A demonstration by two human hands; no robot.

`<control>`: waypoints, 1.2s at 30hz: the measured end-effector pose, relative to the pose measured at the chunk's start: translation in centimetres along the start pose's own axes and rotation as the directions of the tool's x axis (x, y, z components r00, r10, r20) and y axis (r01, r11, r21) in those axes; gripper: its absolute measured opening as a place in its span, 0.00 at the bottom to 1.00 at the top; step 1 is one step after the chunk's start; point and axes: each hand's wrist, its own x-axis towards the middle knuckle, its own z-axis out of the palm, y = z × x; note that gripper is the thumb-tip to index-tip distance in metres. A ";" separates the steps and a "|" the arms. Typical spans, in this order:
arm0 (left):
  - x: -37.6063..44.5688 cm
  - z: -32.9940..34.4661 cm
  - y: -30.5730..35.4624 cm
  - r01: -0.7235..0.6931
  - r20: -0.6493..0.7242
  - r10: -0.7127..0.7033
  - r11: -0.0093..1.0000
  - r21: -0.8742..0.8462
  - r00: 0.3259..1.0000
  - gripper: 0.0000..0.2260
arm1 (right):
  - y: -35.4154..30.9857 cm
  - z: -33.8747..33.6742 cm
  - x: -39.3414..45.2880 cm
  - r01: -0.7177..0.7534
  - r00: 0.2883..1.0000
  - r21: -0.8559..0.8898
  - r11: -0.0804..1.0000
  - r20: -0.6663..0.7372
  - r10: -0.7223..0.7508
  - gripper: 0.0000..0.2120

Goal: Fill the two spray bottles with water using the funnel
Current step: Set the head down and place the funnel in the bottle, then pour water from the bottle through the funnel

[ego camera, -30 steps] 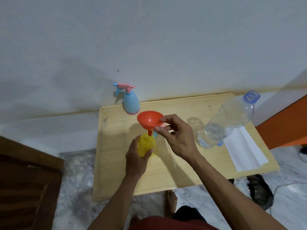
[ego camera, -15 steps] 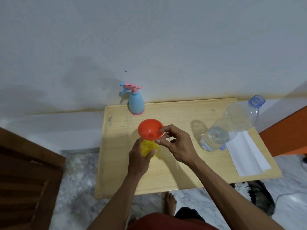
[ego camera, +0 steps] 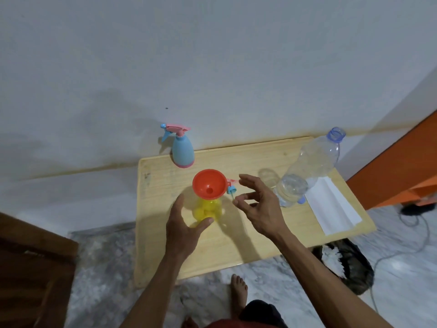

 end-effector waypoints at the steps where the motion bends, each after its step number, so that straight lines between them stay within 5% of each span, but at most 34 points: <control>1: -0.1 -0.5 0.7 -0.016 -0.012 0.016 1.000 -0.014 1.000 0.49 | -0.1 -0.3 -0.5 -0.010 0.998 -0.007 1.000 -0.060 0.010 0.26; 6: 0.0 -1.6 5.5 -0.188 -0.070 0.184 0.981 -0.047 0.980 0.48 | -0.3 -2.0 -2.2 -0.057 0.930 -0.005 0.998 -0.363 0.051 0.21; 10: 0.4 -1.1 8.2 -0.224 -0.074 0.221 0.974 -0.031 0.972 0.46 | -0.3 -4.2 -2.6 -0.039 0.809 -0.027 0.999 -0.587 0.016 0.21; 15: 0.4 -0.1 8.3 -0.163 -0.038 0.163 0.986 0.021 0.986 0.46 | 1.4 -7.5 -1.0 -0.051 0.681 -0.063 0.997 -0.732 -0.012 0.39; 22: -0.2 1.5 8.2 -0.090 -0.084 0.089 0.996 -0.007 0.992 0.45 | 4.1 -11.0 3.1 -0.118 0.795 0.045 0.992 -0.594 0.122 0.61; 36: -0.5 3.2 8.5 -0.034 -0.207 0.022 0.998 -0.057 0.978 0.40 | 6.9 -11.7 6.1 0.059 0.859 0.123 0.991 -0.512 0.012 0.48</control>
